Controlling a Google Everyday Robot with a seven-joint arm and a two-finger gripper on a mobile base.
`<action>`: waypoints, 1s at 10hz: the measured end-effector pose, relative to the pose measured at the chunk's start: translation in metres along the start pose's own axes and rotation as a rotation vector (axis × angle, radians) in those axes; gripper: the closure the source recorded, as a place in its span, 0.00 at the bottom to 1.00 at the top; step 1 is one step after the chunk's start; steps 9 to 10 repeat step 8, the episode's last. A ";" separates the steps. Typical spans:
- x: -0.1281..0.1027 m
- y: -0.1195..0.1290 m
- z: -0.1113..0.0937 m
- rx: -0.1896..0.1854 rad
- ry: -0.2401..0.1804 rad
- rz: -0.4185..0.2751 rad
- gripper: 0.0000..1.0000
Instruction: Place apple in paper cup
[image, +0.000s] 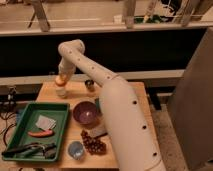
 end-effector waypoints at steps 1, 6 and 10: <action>0.000 0.000 0.000 0.001 -0.001 0.000 0.56; 0.004 0.001 0.001 0.004 -0.005 -0.001 0.54; 0.005 0.001 0.002 0.004 -0.007 -0.002 0.54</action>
